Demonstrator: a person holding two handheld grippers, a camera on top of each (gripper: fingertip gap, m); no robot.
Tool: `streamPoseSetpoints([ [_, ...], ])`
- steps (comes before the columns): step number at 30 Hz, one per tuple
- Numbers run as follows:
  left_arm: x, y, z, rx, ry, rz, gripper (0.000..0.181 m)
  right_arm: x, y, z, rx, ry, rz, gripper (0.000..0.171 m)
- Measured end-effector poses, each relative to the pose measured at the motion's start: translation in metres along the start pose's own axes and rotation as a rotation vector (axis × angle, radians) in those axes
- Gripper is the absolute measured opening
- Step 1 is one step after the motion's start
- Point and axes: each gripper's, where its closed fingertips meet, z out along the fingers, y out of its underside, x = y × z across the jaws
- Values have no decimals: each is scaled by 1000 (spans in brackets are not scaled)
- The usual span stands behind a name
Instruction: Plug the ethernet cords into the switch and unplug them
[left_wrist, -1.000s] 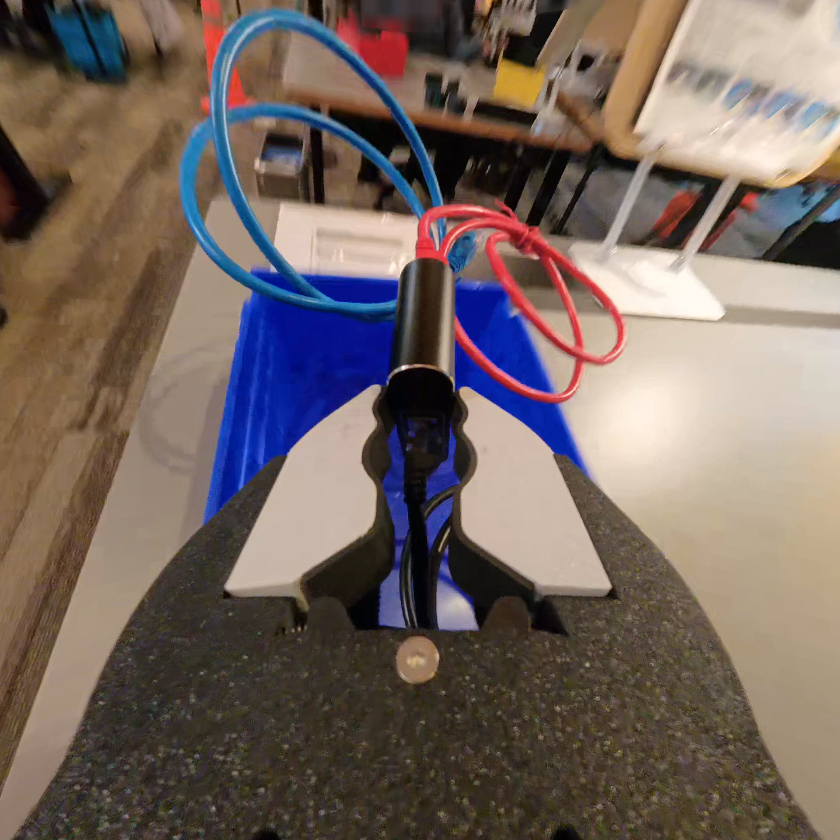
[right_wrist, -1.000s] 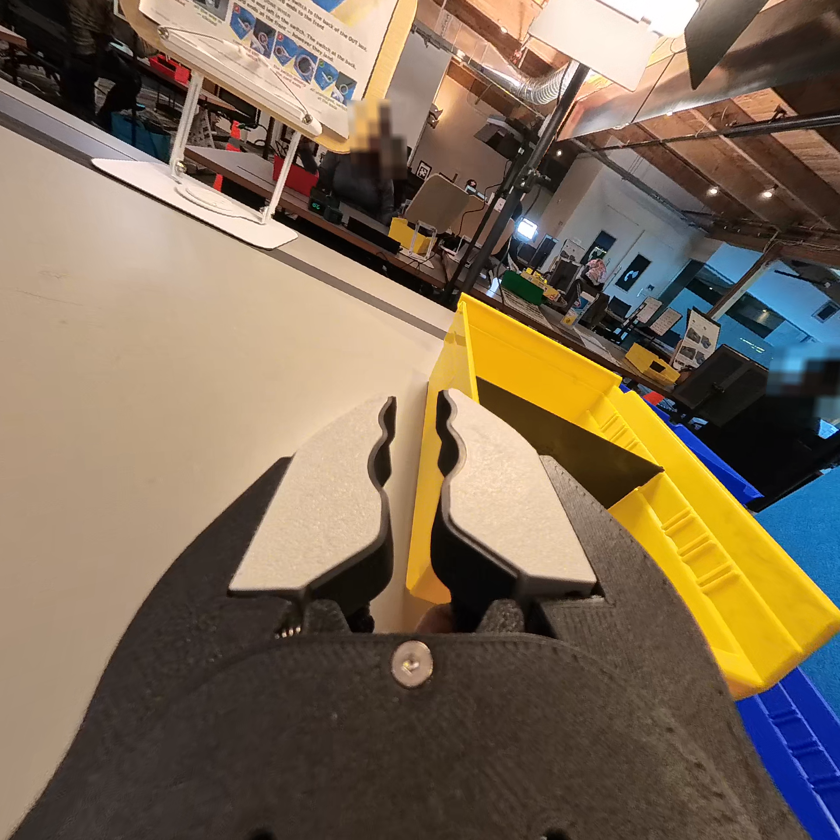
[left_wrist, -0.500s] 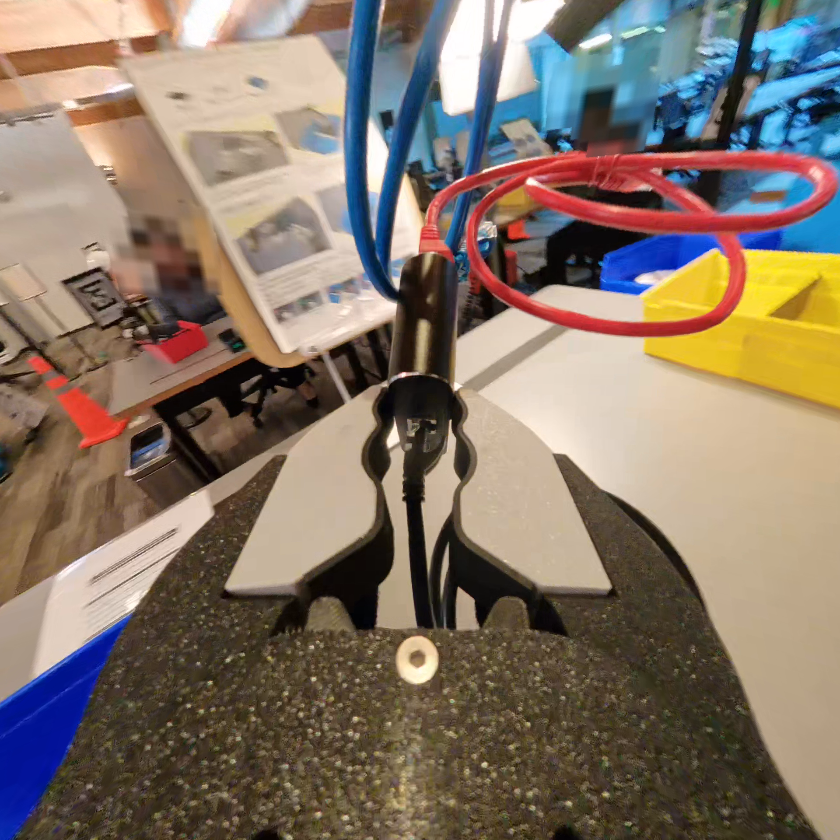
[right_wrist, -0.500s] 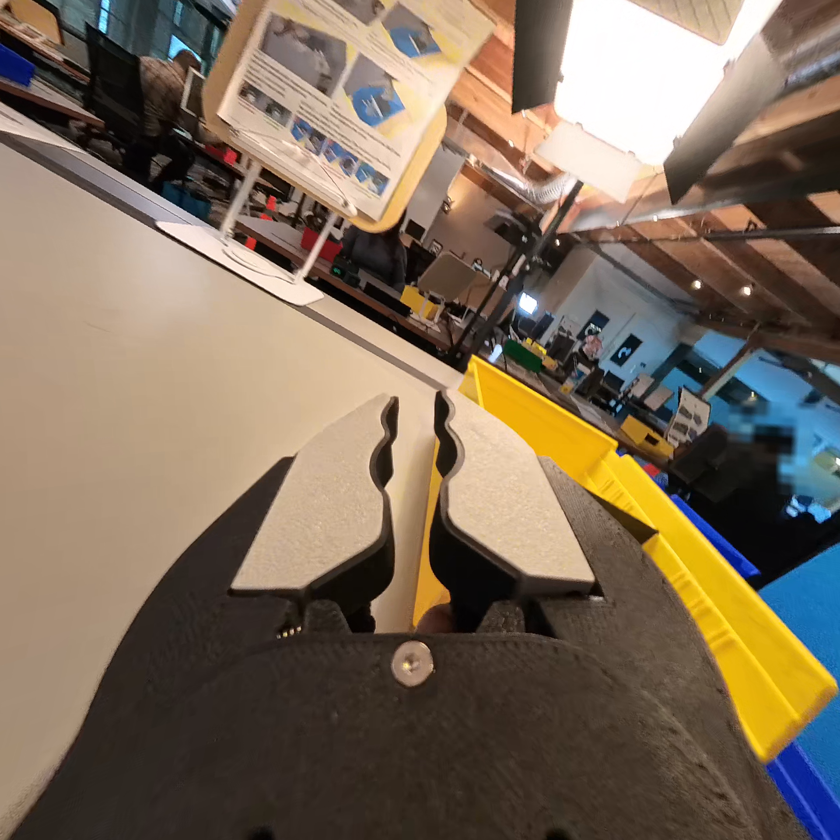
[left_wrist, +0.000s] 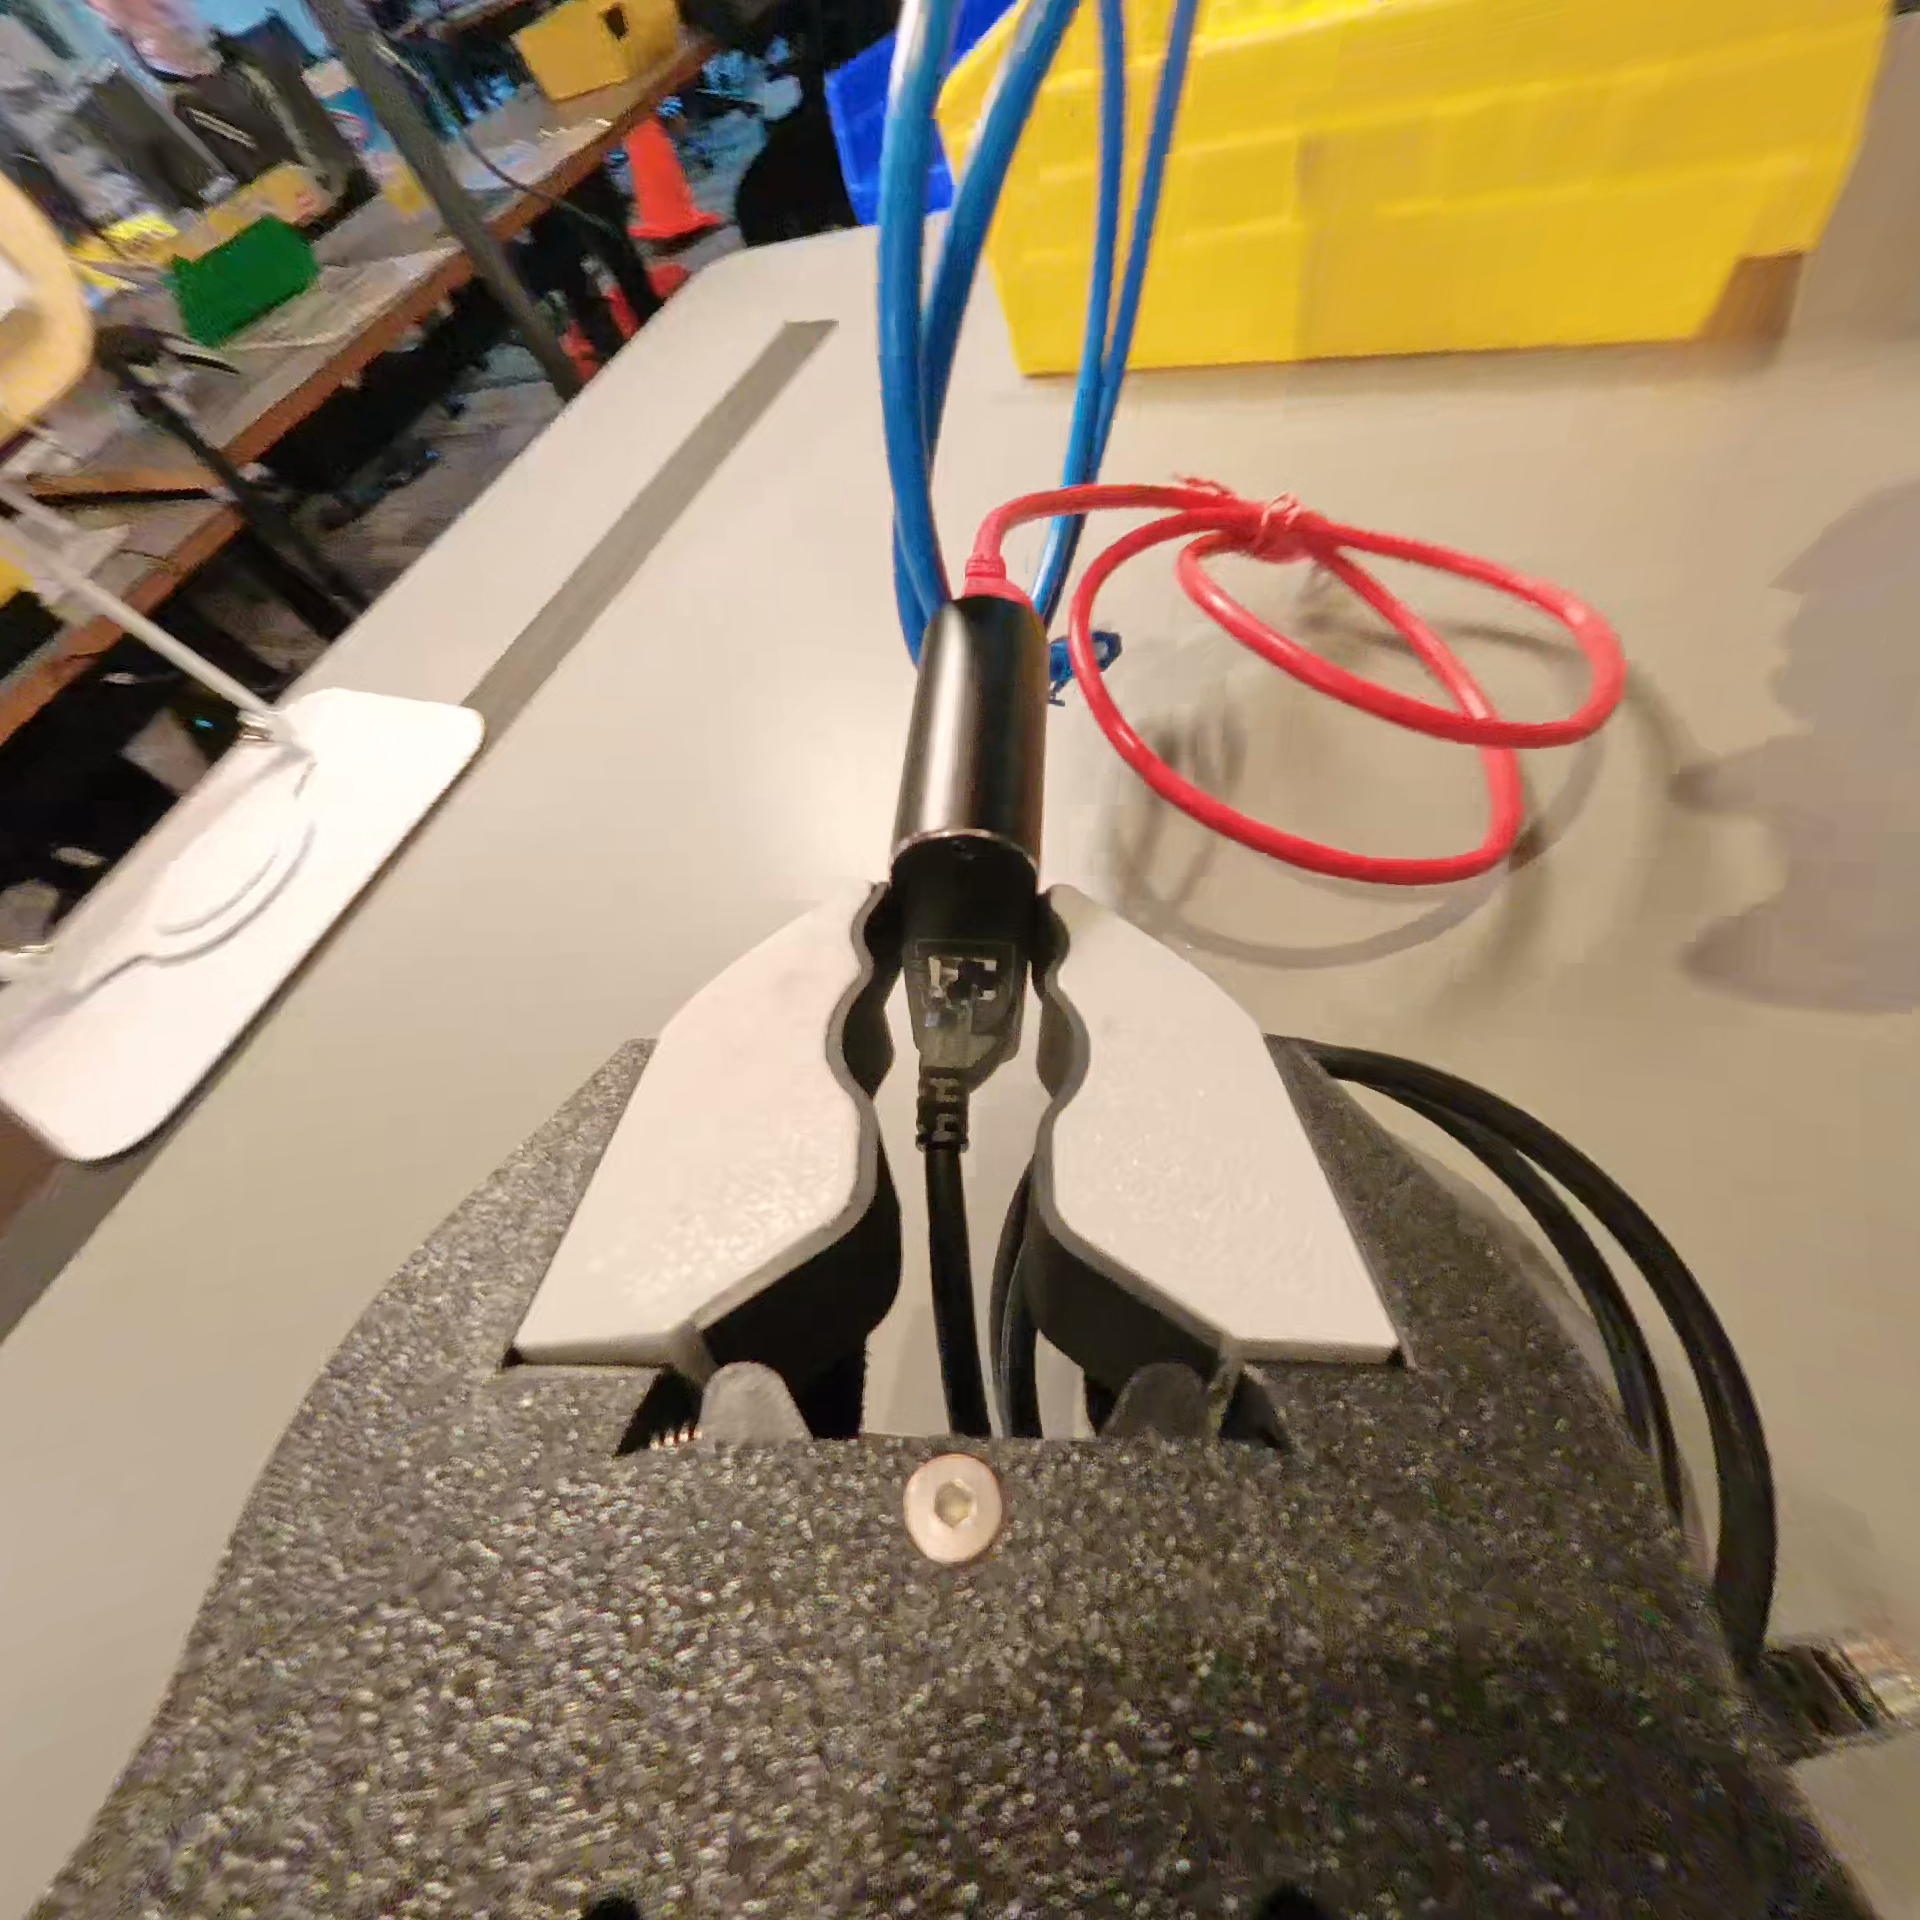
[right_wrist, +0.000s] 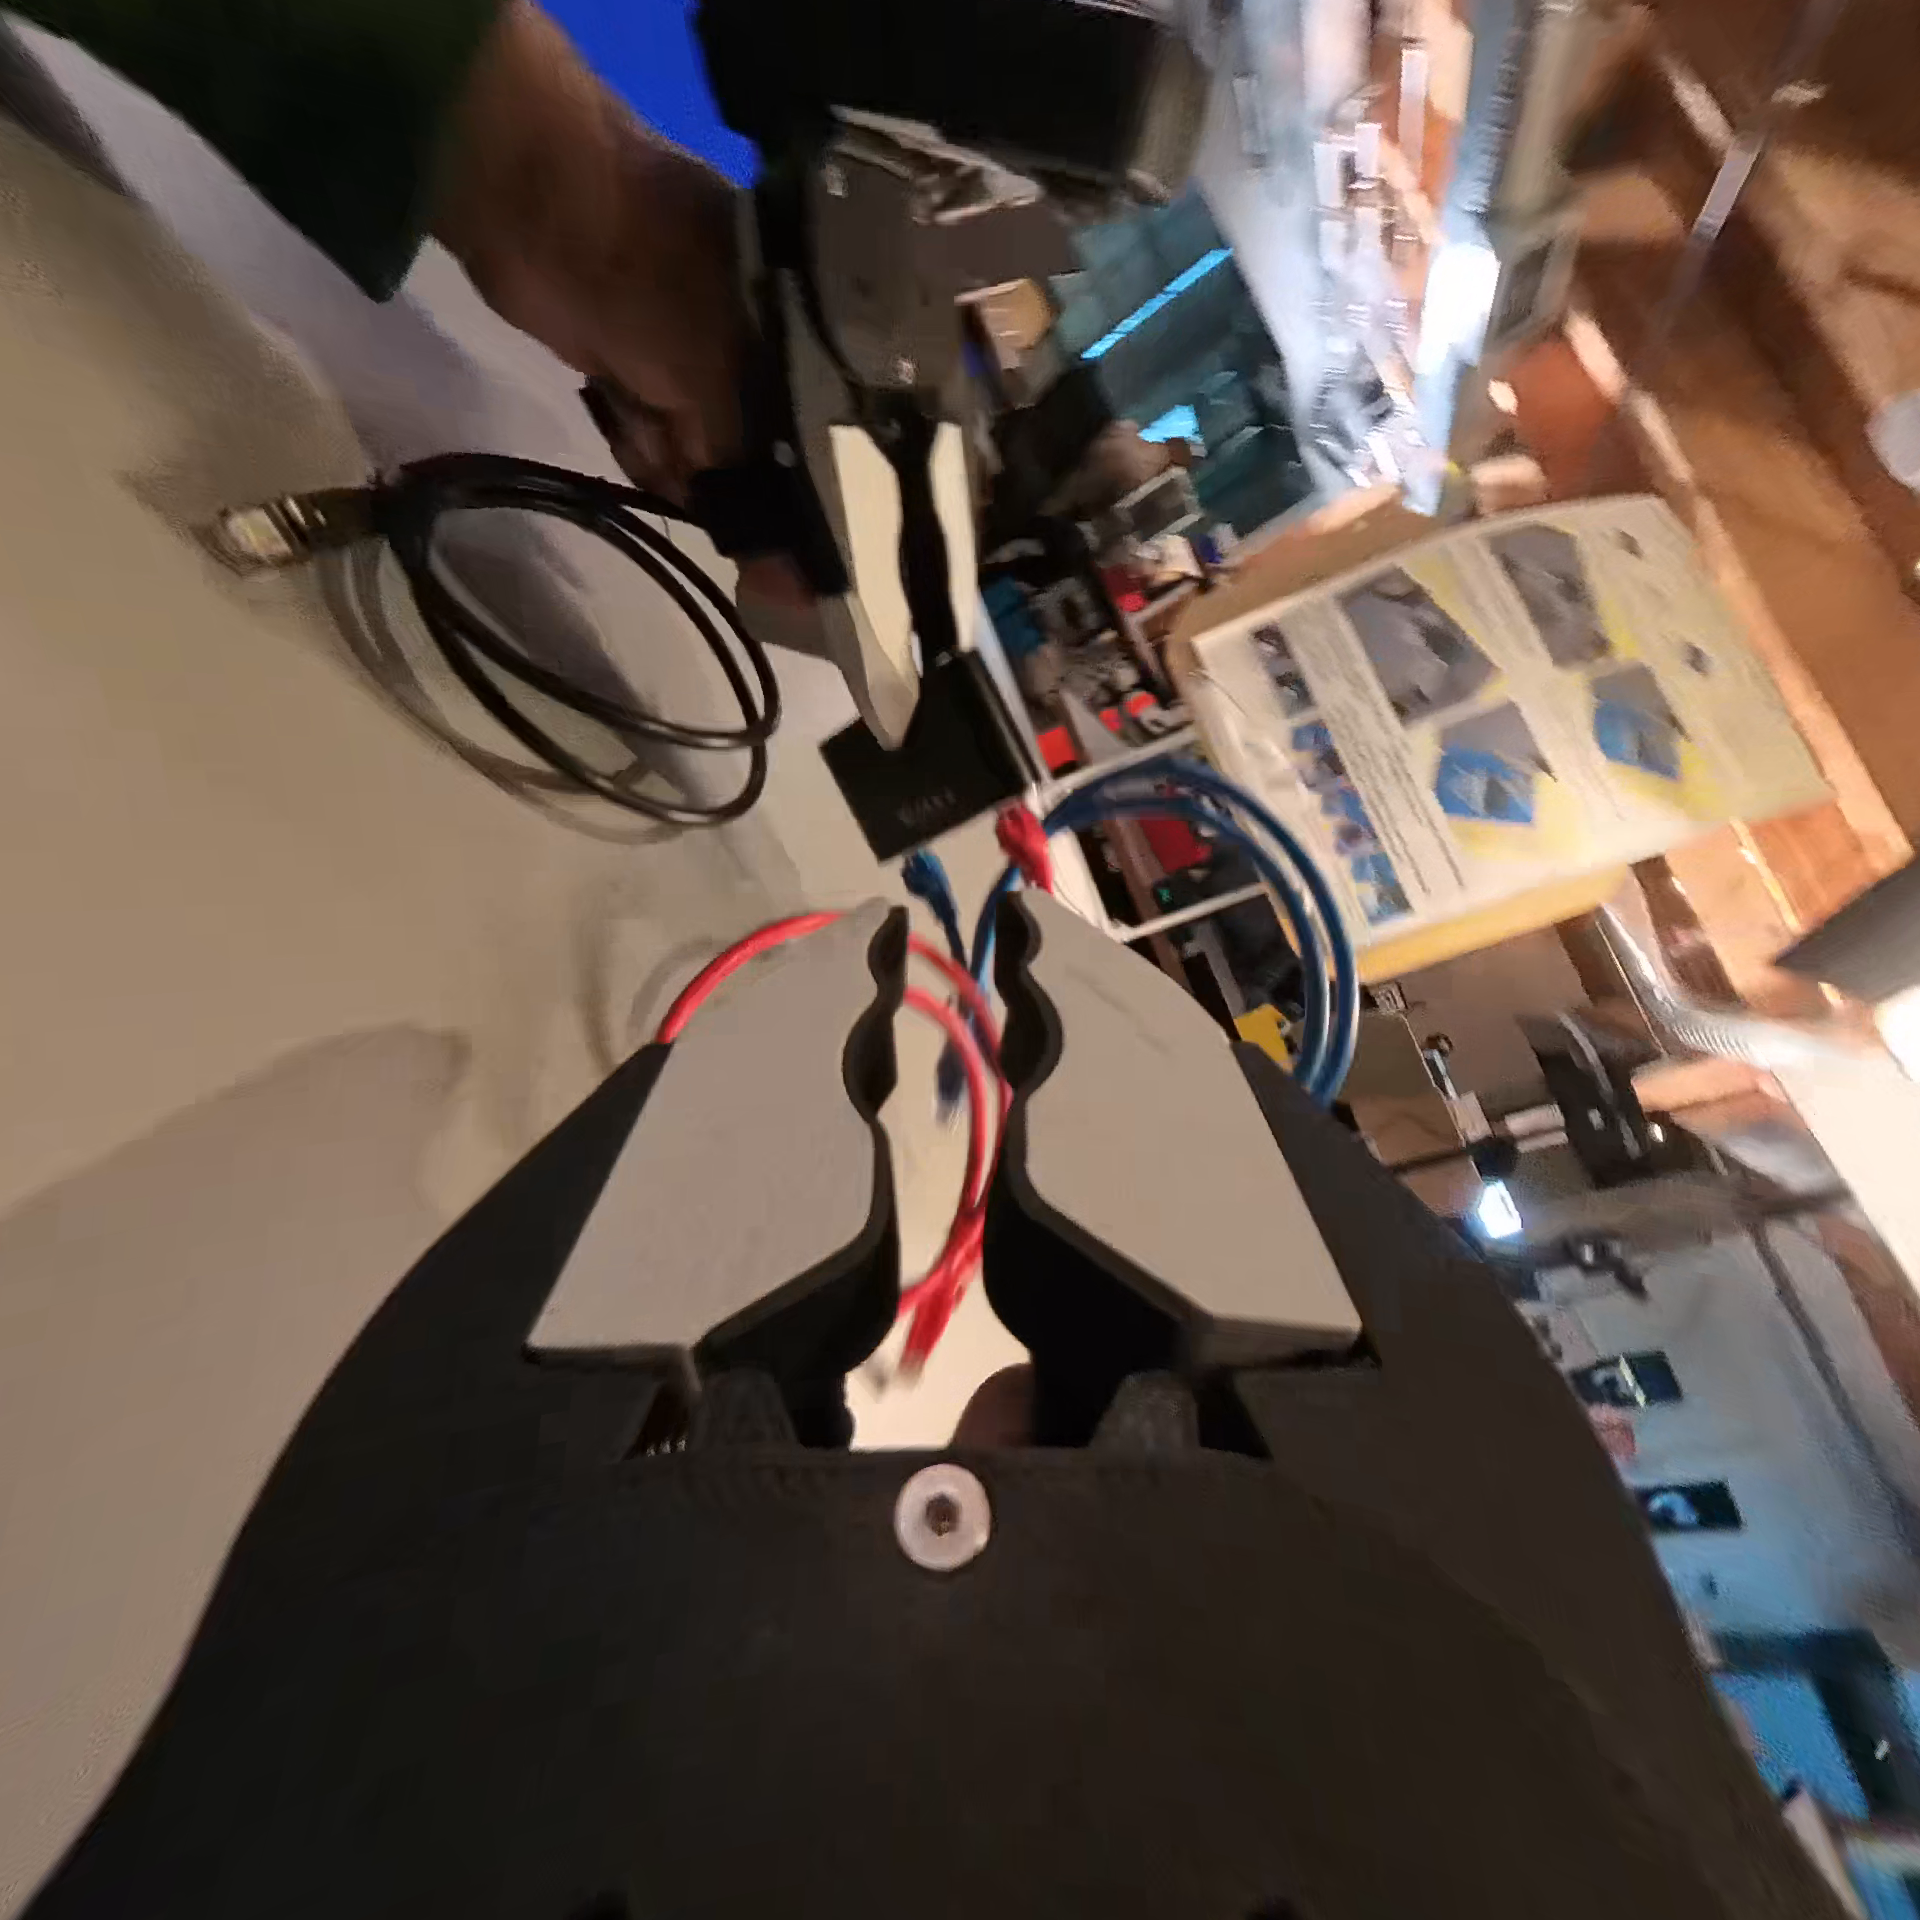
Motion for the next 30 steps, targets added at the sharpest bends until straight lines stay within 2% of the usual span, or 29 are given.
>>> streamPoseSetpoints([
  [3,12,12,8,-37,53,-7,25,1,-3,44,-34,-106,-65,26],
  [7,17,28,5,-44,92,3,25,-15,11,91,-53,-282,33,49],
  [10,27,38,0,-40,177,28,25,-29,26,109,-24,-301,121,53],
  [13,37,38,-5,-12,255,53,25,-35,34,105,-21,-315,119,52],
  [18,60,31,-10,24,360,112,25,-40,36,92,13,-356,153,38],
  [24,64,31,-12,32,378,123,25,-50,37,83,36,-441,182,18],
  [30,65,31,-12,38,377,148,25,-52,35,82,40,-476,228,18],
])
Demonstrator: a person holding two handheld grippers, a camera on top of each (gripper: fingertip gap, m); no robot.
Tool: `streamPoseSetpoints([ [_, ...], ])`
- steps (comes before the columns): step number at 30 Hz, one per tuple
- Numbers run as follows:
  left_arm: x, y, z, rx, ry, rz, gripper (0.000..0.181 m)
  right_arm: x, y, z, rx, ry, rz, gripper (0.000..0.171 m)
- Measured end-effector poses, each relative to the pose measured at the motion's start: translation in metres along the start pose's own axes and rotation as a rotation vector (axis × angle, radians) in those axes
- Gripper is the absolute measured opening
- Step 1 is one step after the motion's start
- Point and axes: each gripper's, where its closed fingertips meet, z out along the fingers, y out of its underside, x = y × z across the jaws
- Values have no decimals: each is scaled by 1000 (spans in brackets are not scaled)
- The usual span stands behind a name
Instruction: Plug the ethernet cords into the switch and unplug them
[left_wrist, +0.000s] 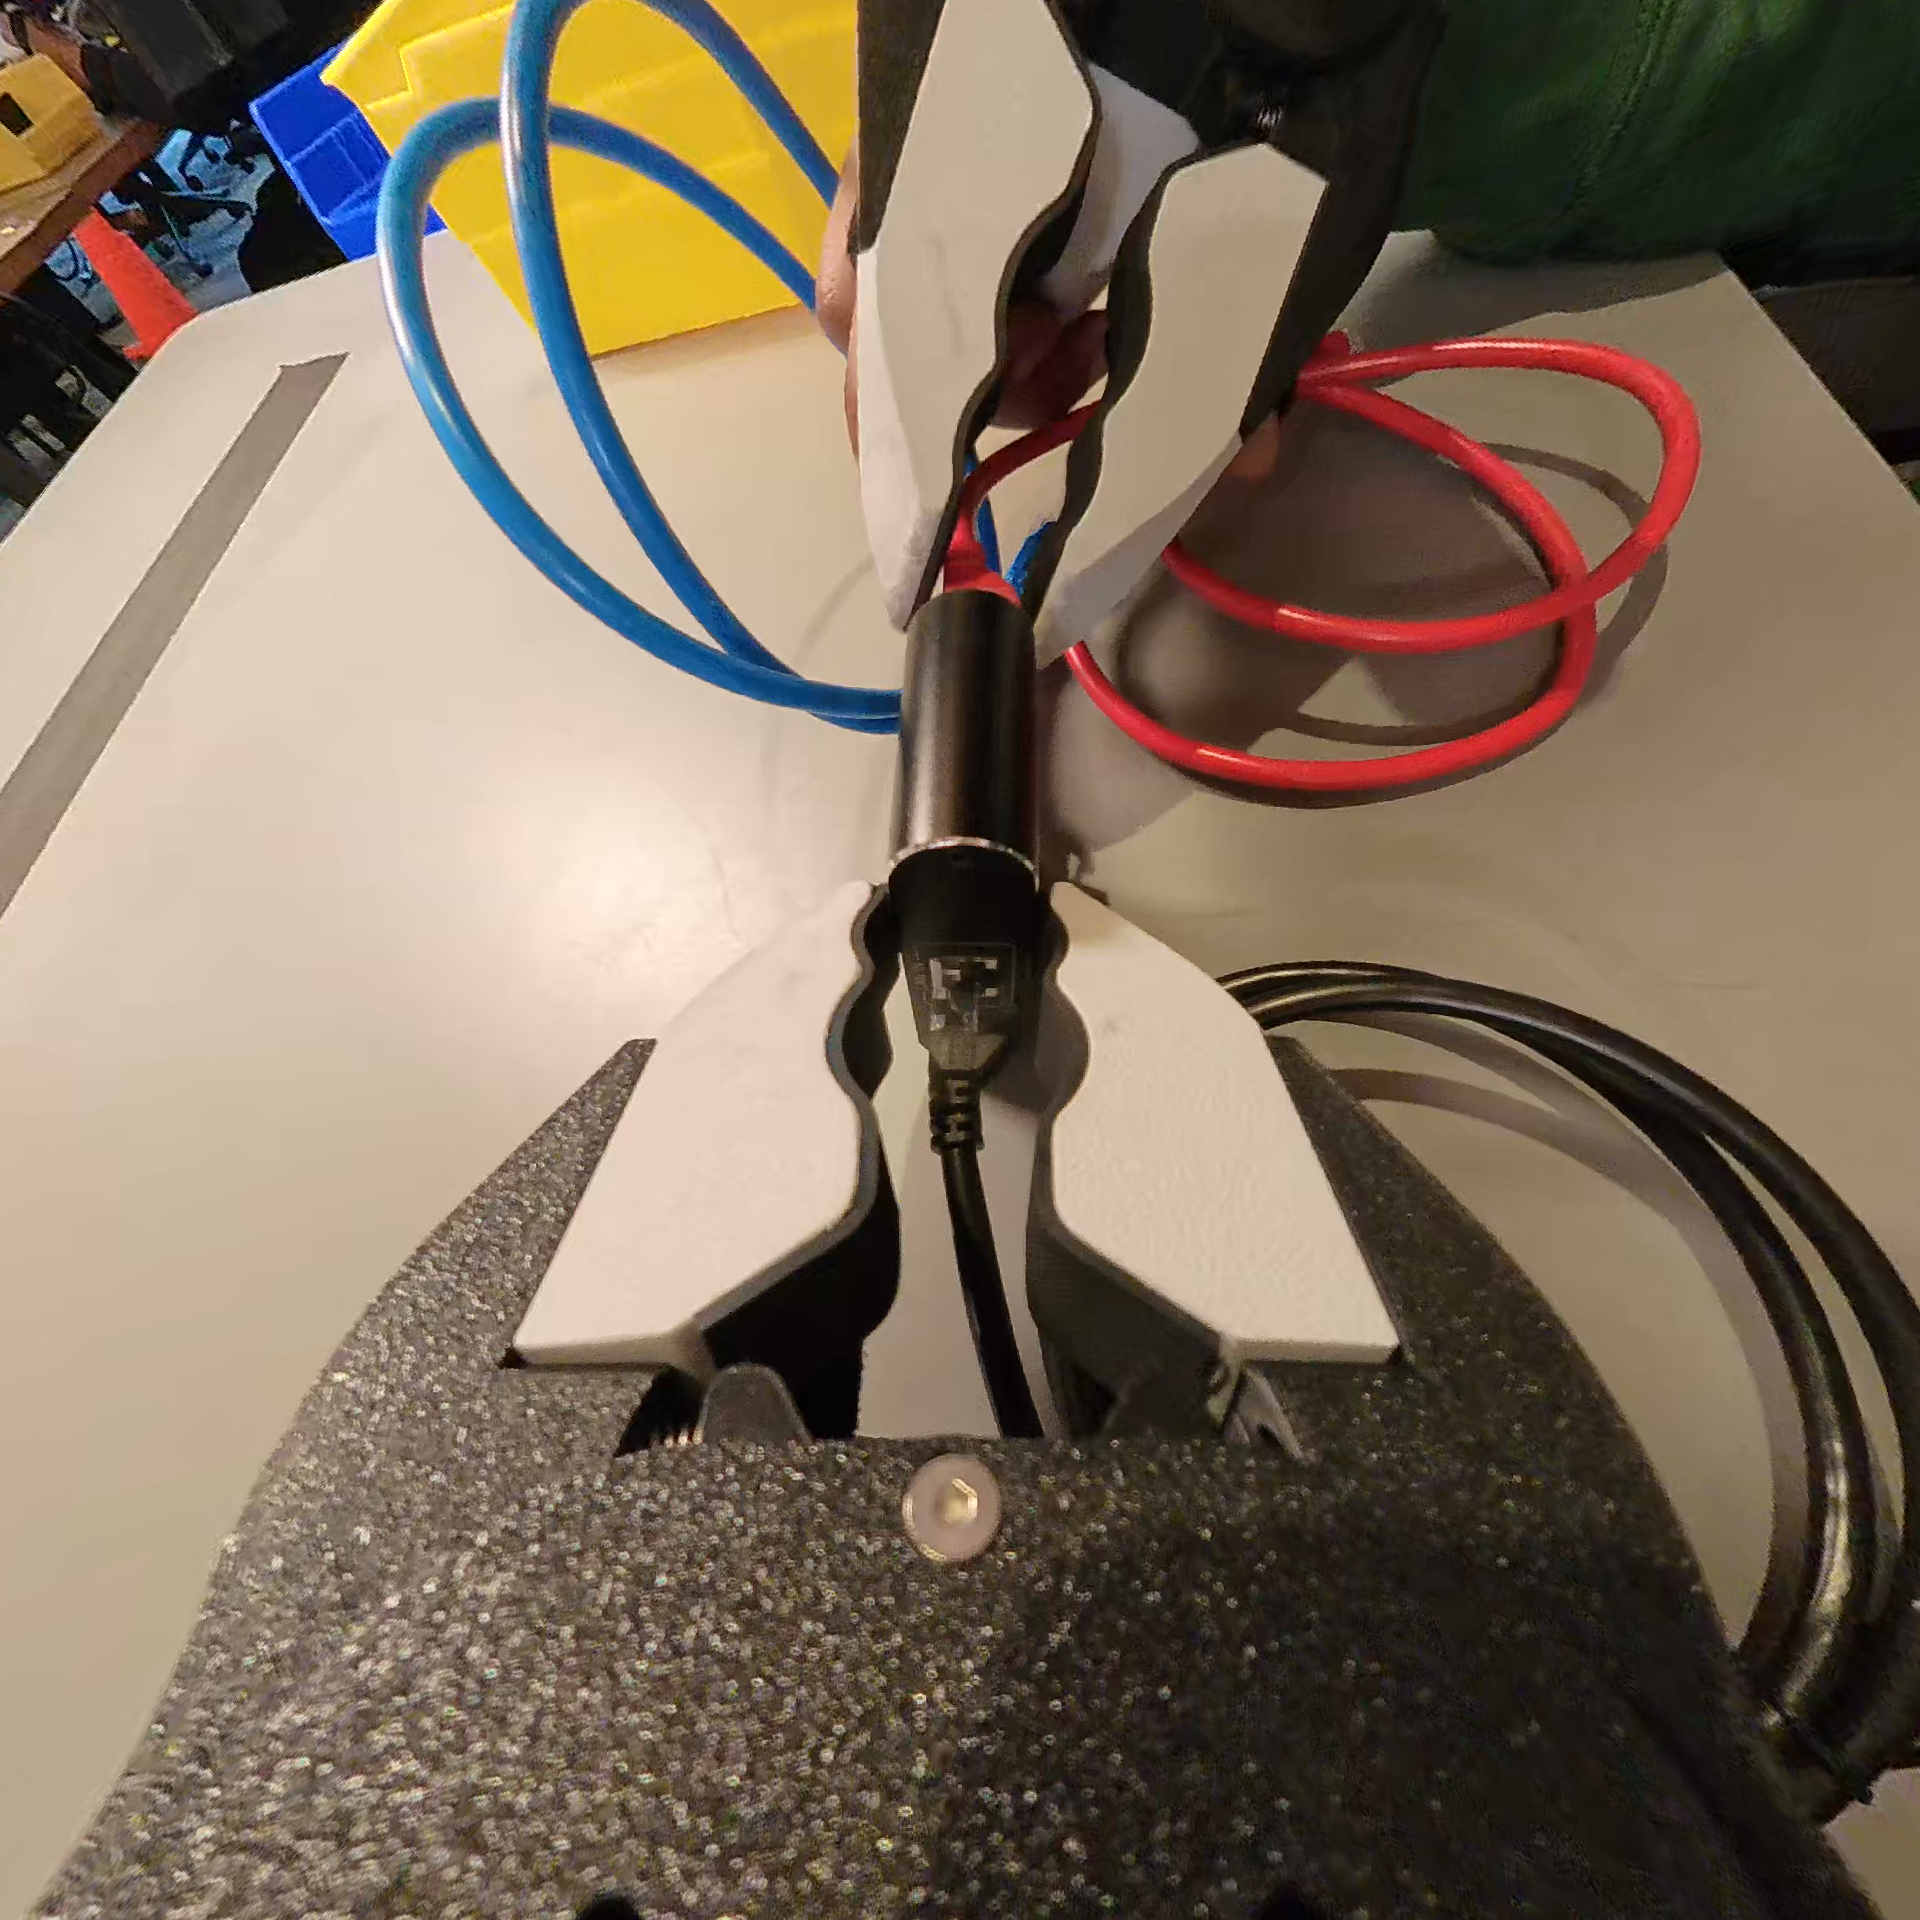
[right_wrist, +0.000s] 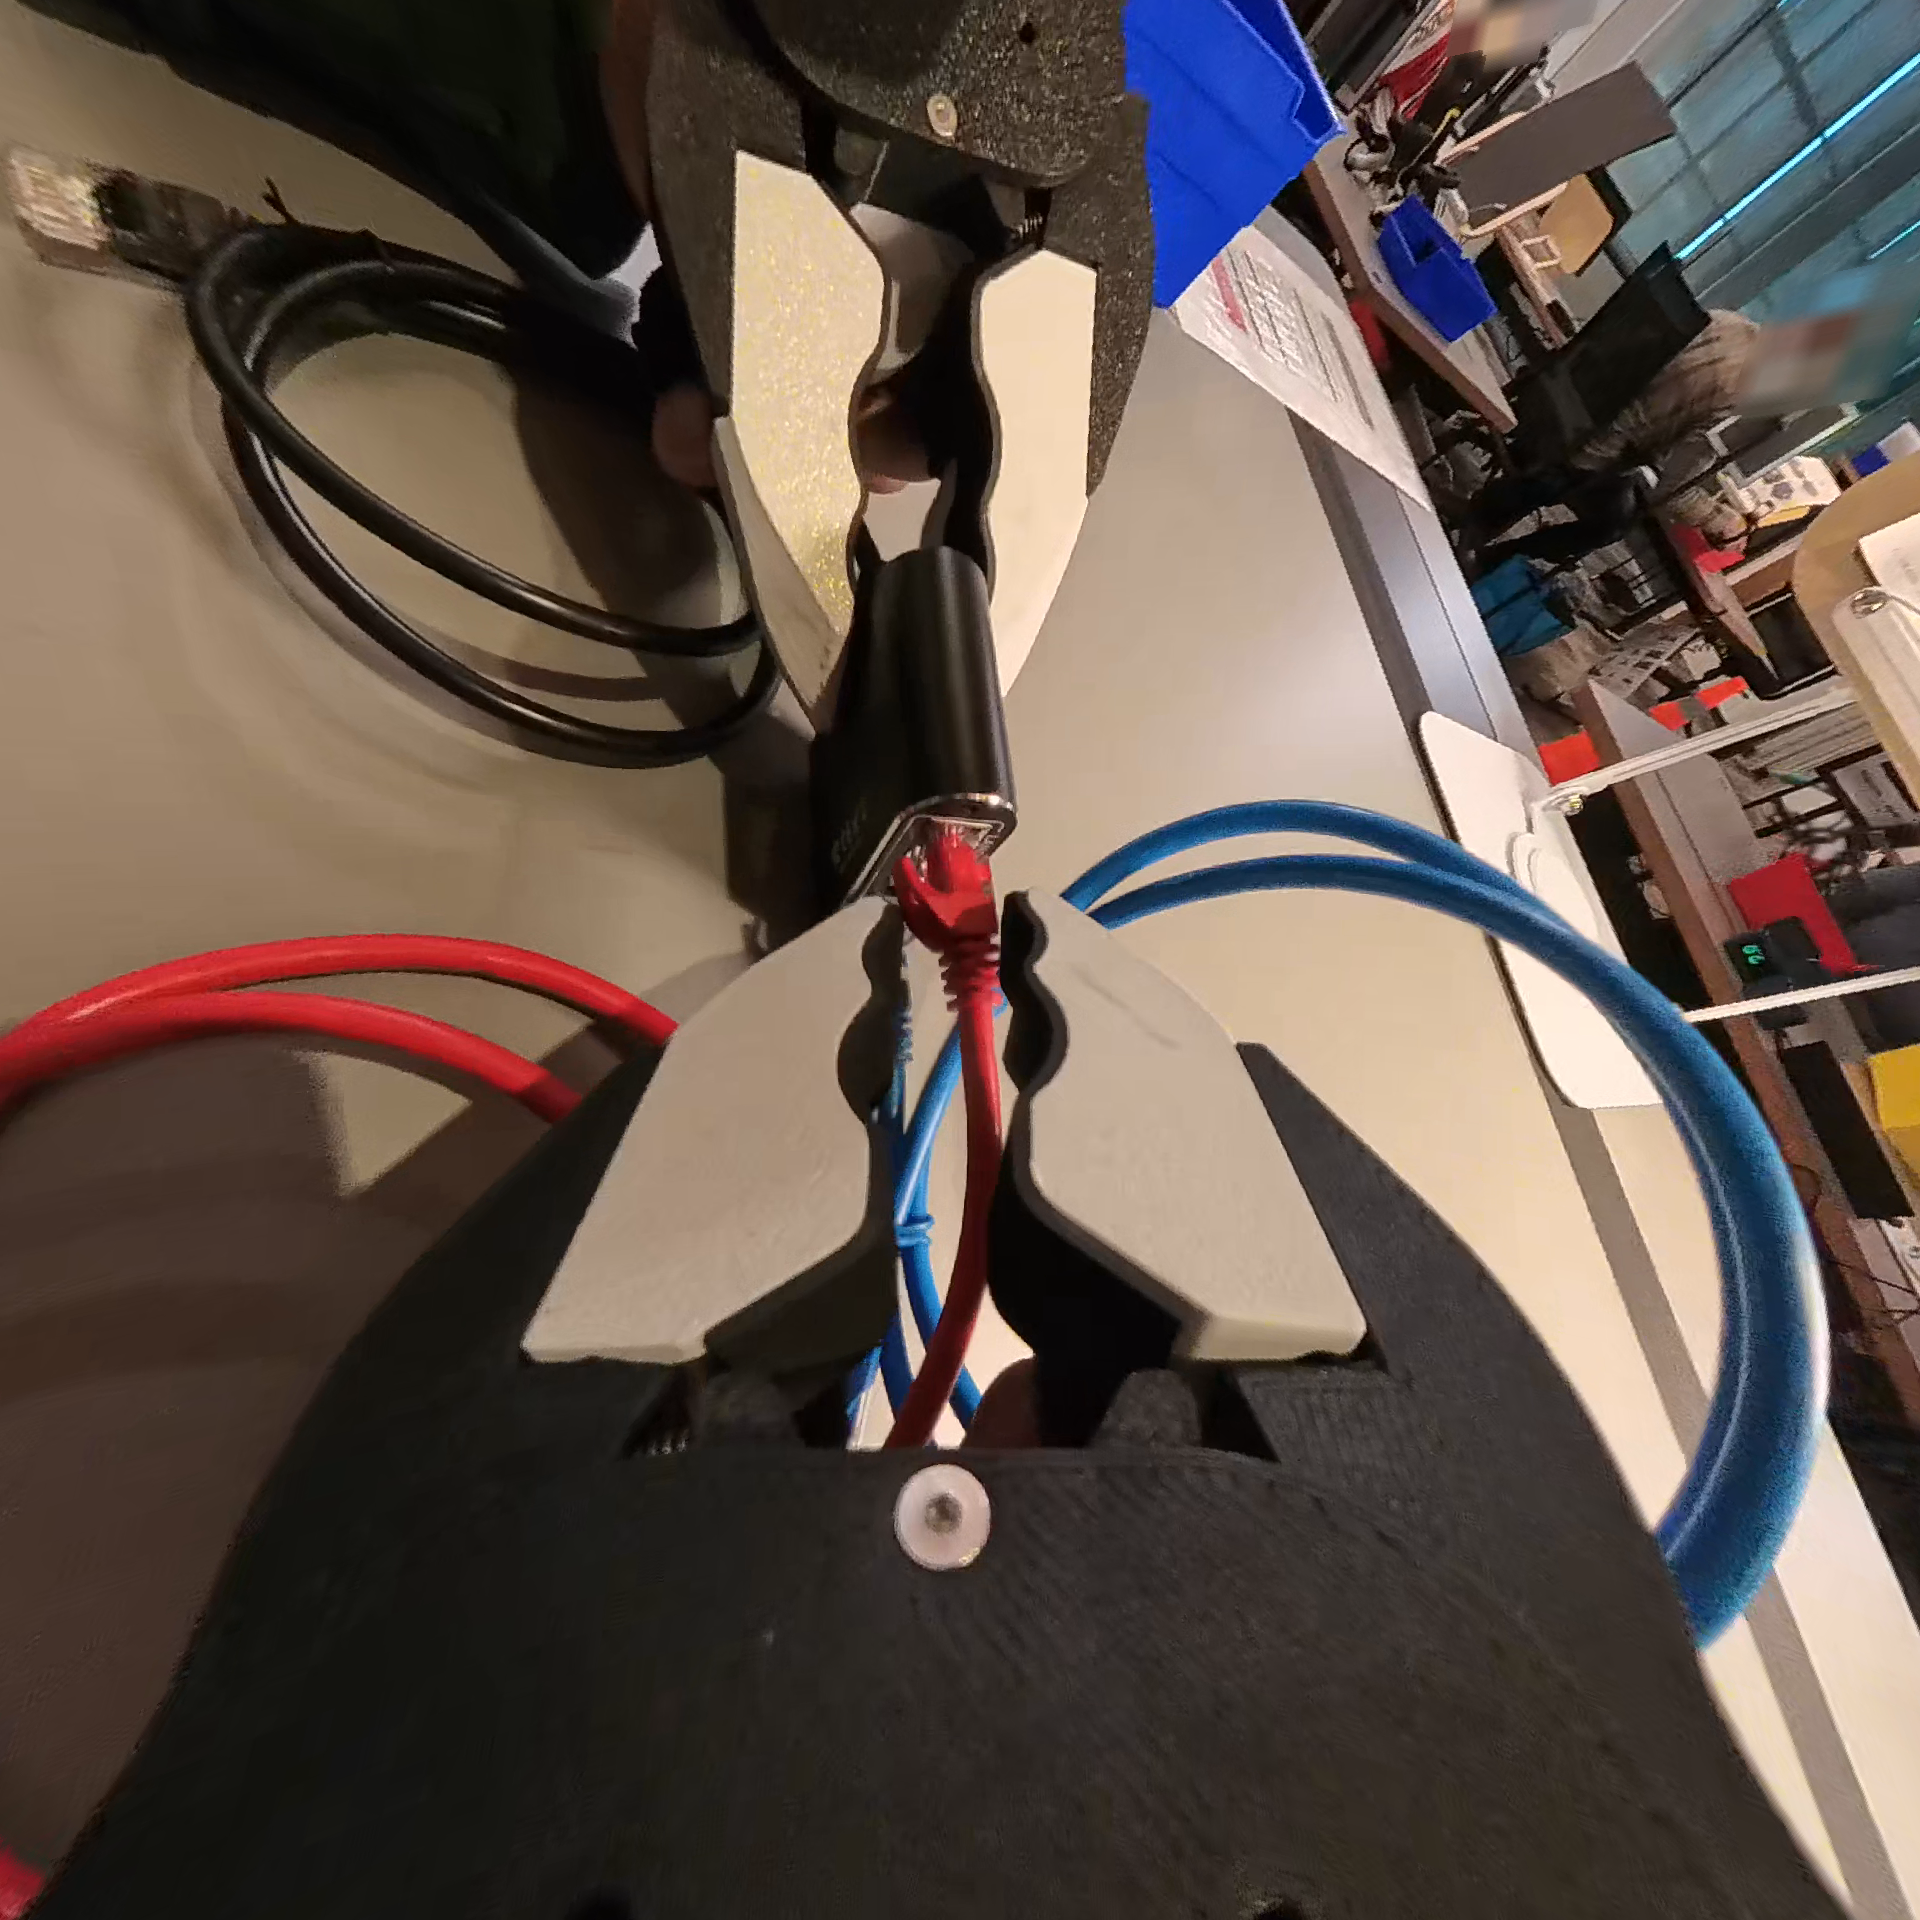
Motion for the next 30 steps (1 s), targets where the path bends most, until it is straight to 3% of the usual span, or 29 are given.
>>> streamPoseSetpoints([
  [11,1,2,-3,-85,-37,45,26,-1,-2,3,-18,16,-14,18],
  [17,2,-8,3,-44,-79,122,44,-1,-5,6,-26,50,-75,18],
  [21,-4,-5,13,-83,-158,225,30,-2,-5,7,-23,51,-79,18],
  [30,-13,-2,17,-127,-238,300,28,4,-7,7,-25,94,-82,18],
])
